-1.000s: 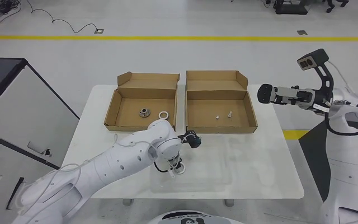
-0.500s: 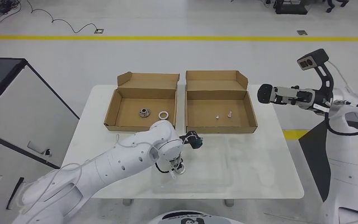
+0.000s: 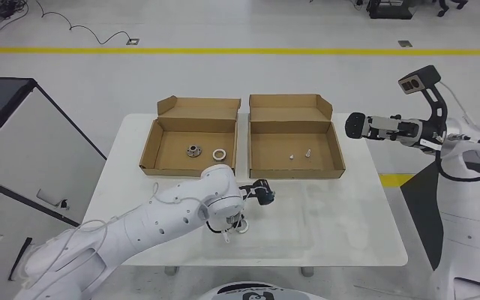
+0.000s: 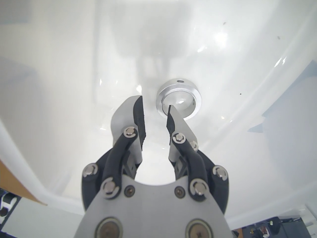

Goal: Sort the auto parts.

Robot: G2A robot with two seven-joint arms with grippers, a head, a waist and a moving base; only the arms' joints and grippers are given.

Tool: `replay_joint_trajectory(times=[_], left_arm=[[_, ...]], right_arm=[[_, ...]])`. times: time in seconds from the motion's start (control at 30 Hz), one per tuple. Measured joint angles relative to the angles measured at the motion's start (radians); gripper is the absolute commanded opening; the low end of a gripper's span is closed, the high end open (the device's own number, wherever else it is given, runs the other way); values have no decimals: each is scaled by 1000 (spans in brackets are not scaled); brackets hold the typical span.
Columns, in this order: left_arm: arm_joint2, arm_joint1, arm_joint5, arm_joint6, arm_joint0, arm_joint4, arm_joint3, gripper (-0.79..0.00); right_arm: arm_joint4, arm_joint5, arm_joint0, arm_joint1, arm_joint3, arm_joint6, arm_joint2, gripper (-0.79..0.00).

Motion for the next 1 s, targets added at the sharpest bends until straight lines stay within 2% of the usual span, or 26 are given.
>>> replay_joint_trajectory(times=[0.23,0.4,0.6,0.77,1.0], left_arm=[[43,11,-118,0,-45,-18,-17,-526],[136,21,-119,1,-119,-54,-28,-520],[188,23,-145,27,-191,-128,-19,-533],[213,12,-159,41,-211,-150,-2,-536],[213,-18,-173,55,-191,-138,16,-536]], right_arm=[[0,0,0,0,0,0,0,0],[0,0,0,0,0,0,0,0],[0,0,0,0,0,0,0,0],[0,0,0,0,0,0,0,0],[0,0,0,0,0,0,0,0]])
